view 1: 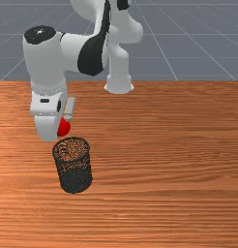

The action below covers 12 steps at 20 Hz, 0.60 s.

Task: Put the ball into the container

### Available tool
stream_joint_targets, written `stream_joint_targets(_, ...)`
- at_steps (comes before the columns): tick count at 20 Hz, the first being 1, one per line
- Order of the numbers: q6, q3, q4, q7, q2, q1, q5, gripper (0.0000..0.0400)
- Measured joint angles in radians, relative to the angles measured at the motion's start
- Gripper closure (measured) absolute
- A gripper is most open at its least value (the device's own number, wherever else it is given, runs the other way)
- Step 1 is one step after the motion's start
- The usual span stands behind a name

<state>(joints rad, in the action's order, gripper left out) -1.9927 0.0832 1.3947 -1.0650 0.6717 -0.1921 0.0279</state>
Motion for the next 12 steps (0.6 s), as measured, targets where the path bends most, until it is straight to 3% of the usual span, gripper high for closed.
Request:
stream_joint_targets(5, 0.092, 0.002, -0.132, 0.003, 0.09, 0.003, 0.006, 0.0121)
stream_joint_targets(10, -0.007, -0.001, -0.07, 0.008, 0.105, 0.003, 0.003, 0.0121)
stream_joint_targets(11, -0.011, -0.001, -0.07, 0.008, 0.108, 0.003, 0.002, 0.0073)
stream_joint_targets(12, -0.008, -0.001, -0.077, 0.009, 0.115, 0.004, 0.003, 0.005)
